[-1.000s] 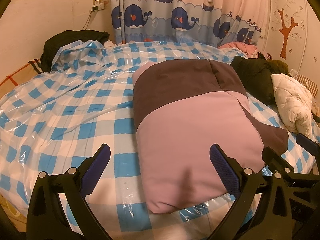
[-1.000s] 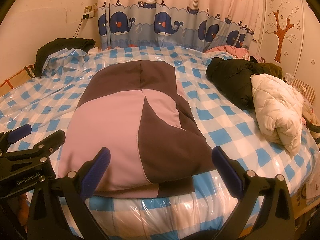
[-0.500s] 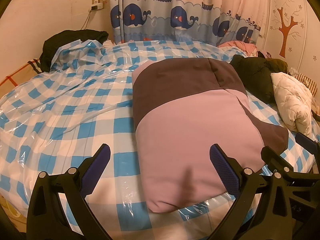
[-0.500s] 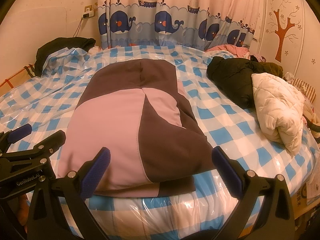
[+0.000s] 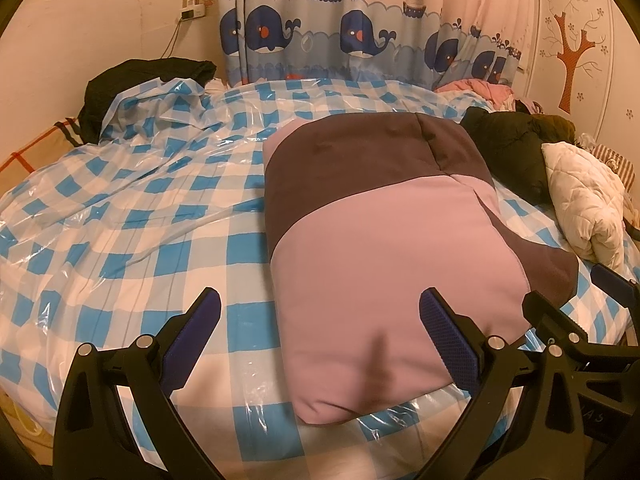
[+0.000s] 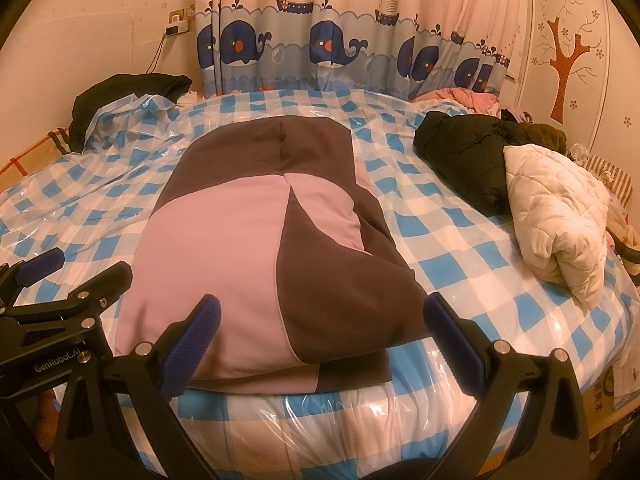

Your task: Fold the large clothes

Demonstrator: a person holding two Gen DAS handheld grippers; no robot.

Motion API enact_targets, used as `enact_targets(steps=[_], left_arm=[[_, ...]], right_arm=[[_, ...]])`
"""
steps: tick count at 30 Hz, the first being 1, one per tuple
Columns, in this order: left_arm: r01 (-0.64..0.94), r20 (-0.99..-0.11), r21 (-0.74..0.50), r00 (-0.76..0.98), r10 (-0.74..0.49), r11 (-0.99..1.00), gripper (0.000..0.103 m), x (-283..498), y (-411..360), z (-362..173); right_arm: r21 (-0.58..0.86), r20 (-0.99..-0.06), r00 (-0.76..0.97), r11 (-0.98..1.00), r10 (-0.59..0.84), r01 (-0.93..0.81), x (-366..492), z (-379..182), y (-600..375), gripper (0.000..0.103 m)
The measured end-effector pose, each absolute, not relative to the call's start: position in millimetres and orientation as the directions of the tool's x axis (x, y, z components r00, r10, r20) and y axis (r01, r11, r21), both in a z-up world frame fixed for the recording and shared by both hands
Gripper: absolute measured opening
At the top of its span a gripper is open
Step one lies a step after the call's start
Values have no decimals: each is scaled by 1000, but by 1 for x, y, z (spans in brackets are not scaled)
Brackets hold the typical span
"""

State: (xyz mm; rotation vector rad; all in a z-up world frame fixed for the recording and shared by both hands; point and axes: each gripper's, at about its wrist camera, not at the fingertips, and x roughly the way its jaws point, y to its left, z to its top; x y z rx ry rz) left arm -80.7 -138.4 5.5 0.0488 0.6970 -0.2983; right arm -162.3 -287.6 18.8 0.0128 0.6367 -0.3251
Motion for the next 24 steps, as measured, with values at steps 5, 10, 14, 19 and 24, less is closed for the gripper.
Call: enact_targets(steps=[5,10,14,19,24], left_arm=[[288,-639,-53,726,-254,956,96,-80,-139,6],[290,-640,-53,725,-255,956,96,-79,-139,7],[309,-634,-86,717,-291,947,96,-74,-131,10],[243,-663,-262,658,-357,934,96,-31,-90,6],[148,-735,-377,553,-393,914,96,30,-75,-32]], right_arm=[[-88,-586,755,950,-293,301,-162,19,-288,98],[-90,-586,755,950,-294,299,-162,20,-288,98],[-147,-572,754,945,-323,294,-160,20,-289,98],[-197,-551,745,926,-377,323,-141,36,-321,98],[-183,-692,645,943,-324,277,-87,18,-363,98]])
